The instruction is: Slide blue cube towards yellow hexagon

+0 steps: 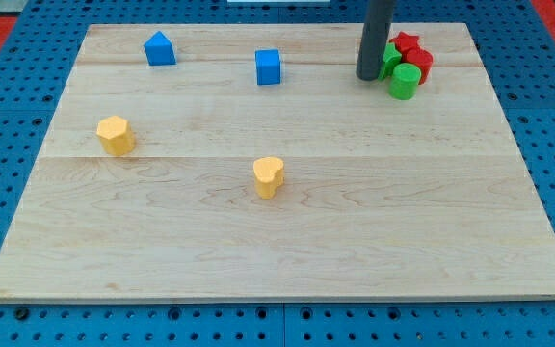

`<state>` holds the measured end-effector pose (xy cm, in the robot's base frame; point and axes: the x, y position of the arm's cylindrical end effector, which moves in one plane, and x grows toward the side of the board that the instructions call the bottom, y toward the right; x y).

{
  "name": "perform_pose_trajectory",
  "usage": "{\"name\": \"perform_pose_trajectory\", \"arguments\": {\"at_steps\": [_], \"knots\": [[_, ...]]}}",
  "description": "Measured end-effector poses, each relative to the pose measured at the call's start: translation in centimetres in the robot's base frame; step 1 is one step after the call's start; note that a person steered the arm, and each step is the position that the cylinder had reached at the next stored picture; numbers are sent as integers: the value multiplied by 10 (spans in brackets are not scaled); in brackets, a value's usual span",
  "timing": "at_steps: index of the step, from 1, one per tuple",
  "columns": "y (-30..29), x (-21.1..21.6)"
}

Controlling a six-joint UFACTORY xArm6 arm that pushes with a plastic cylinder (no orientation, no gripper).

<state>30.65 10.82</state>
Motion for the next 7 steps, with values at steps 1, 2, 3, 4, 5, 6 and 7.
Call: {"name": "perform_pose_trajectory", "arguments": {"at_steps": [1, 2, 3, 4, 5, 6, 7], "knots": [[-32, 20], [-47, -2], [-76, -42], [-102, -63], [-118, -45], [-135, -20], [-154, 12]]}}
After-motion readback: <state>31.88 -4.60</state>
